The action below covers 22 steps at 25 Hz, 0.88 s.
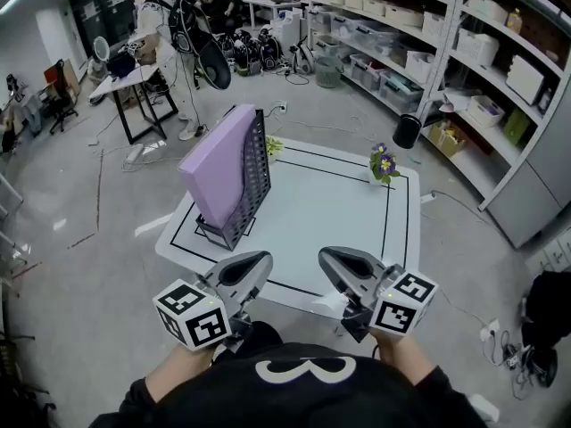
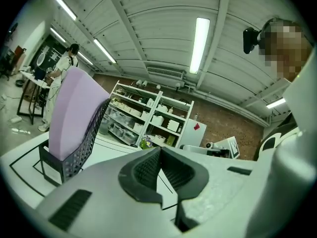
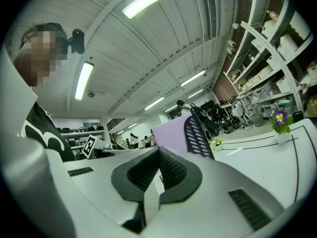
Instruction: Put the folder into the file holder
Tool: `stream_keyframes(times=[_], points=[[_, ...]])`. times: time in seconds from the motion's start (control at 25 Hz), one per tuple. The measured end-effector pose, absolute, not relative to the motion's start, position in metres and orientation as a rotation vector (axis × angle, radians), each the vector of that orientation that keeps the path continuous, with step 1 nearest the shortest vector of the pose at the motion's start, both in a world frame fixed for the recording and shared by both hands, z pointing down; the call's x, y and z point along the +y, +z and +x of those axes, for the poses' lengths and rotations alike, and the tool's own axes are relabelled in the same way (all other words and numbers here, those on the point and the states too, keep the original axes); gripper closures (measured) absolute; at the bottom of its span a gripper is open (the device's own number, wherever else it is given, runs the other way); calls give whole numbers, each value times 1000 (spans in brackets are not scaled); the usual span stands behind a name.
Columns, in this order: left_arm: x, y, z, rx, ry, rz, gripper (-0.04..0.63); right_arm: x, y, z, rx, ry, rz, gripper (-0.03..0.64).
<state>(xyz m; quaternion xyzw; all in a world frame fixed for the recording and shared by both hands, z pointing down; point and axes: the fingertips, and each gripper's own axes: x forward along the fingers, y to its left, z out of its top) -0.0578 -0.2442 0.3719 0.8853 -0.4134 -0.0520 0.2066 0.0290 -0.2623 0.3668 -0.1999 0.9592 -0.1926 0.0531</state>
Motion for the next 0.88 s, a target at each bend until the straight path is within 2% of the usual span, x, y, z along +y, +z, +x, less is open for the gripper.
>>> stream_keyframes(times=[0.88], points=[[-263,399,-62,-1200,40,2540,589,-276,403,18,2943,-651,-627,612]])
